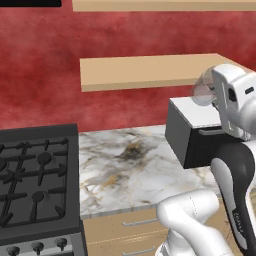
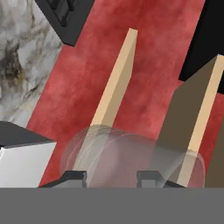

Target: There is a bowl on the dining counter. Grab a lemon wedge from the fridge and place it in the bowl. Then get the liquor bottle and glass cup from the cabinet and place them next to the bowl.

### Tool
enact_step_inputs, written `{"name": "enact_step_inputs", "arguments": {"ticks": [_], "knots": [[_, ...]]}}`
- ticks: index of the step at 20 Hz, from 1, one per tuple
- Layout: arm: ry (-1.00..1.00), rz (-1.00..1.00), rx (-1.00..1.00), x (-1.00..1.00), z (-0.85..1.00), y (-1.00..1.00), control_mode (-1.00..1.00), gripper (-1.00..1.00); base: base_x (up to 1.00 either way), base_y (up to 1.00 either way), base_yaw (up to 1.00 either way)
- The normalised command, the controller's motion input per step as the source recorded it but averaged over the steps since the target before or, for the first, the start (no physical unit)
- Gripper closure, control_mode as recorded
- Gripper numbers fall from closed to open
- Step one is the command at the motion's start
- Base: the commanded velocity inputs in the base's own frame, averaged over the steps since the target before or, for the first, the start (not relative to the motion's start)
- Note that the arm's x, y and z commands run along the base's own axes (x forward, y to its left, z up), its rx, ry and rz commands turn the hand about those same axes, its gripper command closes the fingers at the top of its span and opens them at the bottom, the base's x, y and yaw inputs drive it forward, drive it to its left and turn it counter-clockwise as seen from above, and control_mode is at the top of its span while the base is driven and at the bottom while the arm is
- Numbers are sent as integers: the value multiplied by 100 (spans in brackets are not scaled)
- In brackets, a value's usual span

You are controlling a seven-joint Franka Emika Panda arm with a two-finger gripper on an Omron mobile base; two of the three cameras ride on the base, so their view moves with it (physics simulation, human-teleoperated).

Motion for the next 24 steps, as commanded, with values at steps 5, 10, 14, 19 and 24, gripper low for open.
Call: {"name": "enact_step_inputs", "arguments": {"ticks": [5, 10, 14, 19, 24], "knots": [[4, 0, 0, -19, 22, 0, -100, 100, 0, 0, 0], [26, -1, 0, -18, 30, -1, -100, 100, 0, 0, 0], [13, 0, 0, -5, 1, 0, -100, 100, 0, 0, 0], [2, 0, 0, 0, -3, 1, 100, 100, -20, 7, 0], [0, 0, 0, 0, 0, 0, 100, 100, -94, 40, 16]]}}
